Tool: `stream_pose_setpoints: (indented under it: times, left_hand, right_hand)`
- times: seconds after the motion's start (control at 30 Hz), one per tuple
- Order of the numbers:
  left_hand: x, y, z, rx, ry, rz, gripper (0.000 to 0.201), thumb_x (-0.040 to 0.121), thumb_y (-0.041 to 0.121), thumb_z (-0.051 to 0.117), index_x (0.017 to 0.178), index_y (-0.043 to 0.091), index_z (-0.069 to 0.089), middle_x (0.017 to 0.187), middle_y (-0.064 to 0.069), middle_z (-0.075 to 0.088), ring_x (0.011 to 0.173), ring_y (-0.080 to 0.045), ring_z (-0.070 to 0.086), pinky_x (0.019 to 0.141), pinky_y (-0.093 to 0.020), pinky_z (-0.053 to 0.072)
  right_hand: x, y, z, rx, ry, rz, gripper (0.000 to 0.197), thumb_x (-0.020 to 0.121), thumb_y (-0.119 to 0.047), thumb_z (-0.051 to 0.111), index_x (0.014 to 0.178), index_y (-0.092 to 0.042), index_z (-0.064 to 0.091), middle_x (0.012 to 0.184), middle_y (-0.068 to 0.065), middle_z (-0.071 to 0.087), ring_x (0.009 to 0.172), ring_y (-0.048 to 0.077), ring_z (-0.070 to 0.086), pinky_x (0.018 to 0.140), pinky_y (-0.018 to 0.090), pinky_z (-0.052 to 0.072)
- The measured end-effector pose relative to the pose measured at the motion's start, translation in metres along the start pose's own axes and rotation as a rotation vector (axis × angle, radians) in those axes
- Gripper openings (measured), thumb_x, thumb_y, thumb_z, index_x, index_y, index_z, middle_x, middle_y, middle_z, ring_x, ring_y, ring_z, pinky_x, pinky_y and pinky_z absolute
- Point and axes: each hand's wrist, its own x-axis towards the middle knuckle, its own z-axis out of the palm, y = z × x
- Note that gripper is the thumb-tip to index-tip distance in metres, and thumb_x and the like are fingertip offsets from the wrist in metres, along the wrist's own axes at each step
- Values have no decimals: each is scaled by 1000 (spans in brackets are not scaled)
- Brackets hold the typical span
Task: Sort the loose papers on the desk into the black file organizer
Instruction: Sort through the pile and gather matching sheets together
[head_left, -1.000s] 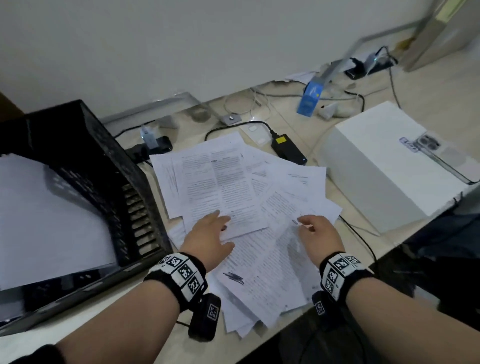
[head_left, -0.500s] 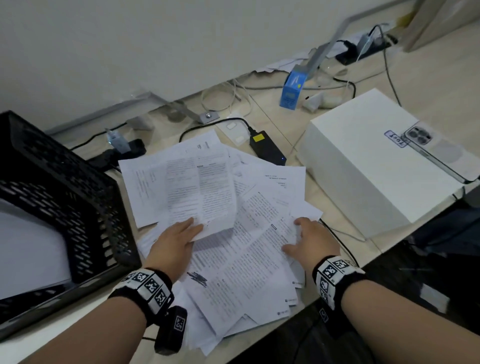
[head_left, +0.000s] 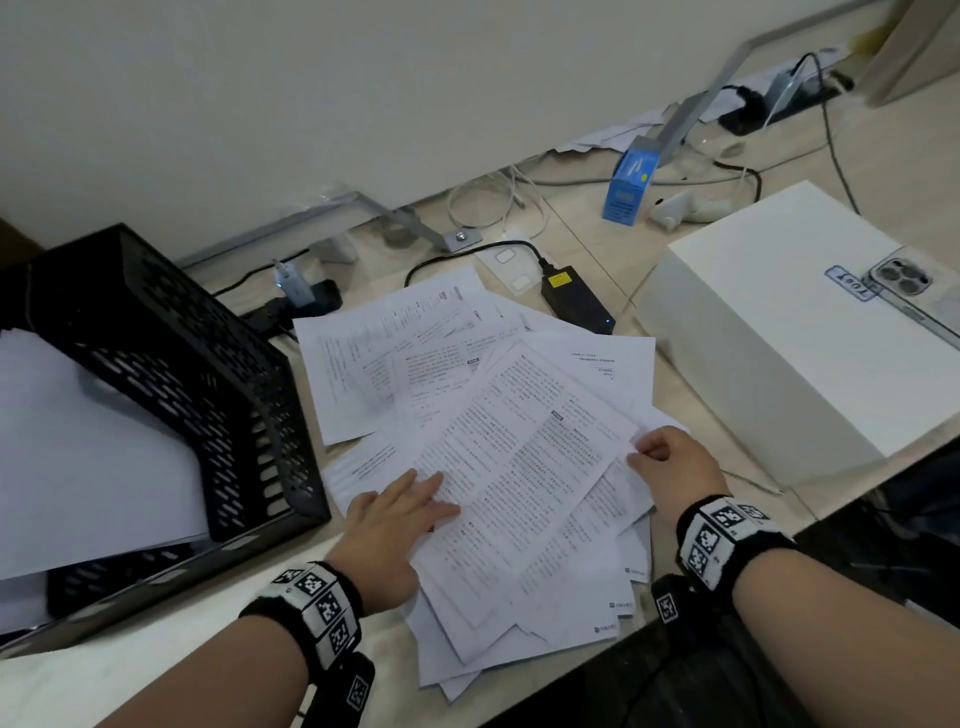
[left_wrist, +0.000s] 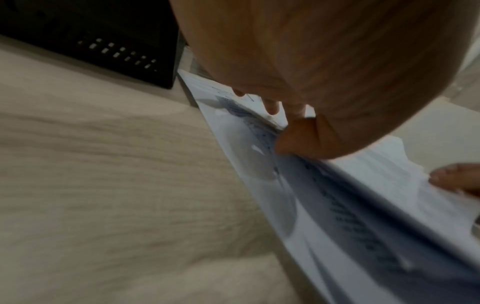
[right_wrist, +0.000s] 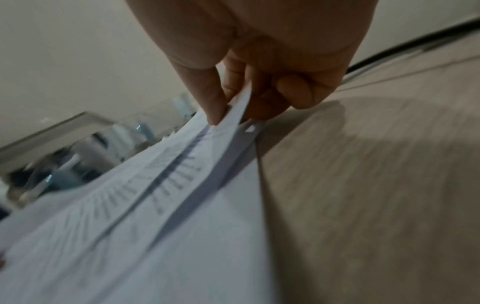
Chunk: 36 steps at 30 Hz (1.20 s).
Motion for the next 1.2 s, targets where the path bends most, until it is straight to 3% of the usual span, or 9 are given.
stream_pose_setpoints:
  times: [0.13,0.2,0.37,0.53,0.67,0.77,0.9,1.07,1.2]
  left_hand:
    - [-3,4,10,8,59,124,55,89,49,44,143,58,37,164,24,11,153,-10,6,115,-50,10]
    - [-2,9,12,-33,147,171,47,87,56,38,132,55,53,157,19,39,149,-17,32,107,-51,21]
    - [6,24,13,-177,234,93,66,83,68,17,130,53,59,147,32,45,141,1,37,95,-24,12]
    - [13,47,18,-343,412,165,34,90,34,51,112,47,73,122,36,60,120,-1,56,99,-17,19]
    - [14,64,18,-348,300,297,56,76,10,45,110,44,74,122,33,64,121,4,54,97,-33,24]
    - [11,61,4,-398,349,187,62,74,11,45,123,42,67,136,33,50,132,7,38,108,-33,19]
    - [16,48,-21,-805,536,-202,39,94,8,51,121,33,61,128,15,56,127,-8,49,108,-30,35]
    - [39,43,-35,-1073,470,-389,26,98,17,51,115,28,67,116,13,68,111,-12,63,100,-40,52]
    - [53,58,-37,-1180,357,-437,27,98,16,52,121,20,64,113,0,66,93,-18,64,87,-47,59]
  right_hand:
    - [-4,-8,-4,560,108,120,13,90,-19,70,102,-13,68,89,12,69,60,29,61,53,32,53]
    - [-9,-12,-3,810,56,201,19,93,-27,68,104,-11,69,94,24,72,68,31,64,58,37,52]
    - [-30,-17,13,829,-216,274,34,95,-49,61,109,-20,71,99,6,79,89,29,75,70,42,61]
    - [-51,-17,30,620,-467,283,26,90,-28,73,114,-17,70,104,11,78,92,34,73,63,36,58]
    - [-49,-18,26,439,-366,169,17,87,-7,74,101,-16,74,107,7,76,97,27,71,90,44,57]
    - [-45,-26,5,351,-165,77,9,93,-15,68,101,-16,71,94,-3,73,86,18,69,72,28,54]
    - [-36,-31,-23,729,-36,81,6,94,-10,67,99,-12,70,85,-1,75,68,16,74,54,25,57]
    - [-20,-20,-32,866,-35,104,15,94,-6,66,97,-21,68,102,6,74,91,26,72,85,41,55]
    - [-19,-3,-24,825,-75,164,17,95,-1,61,100,-15,69,106,10,74,94,30,71,84,40,54]
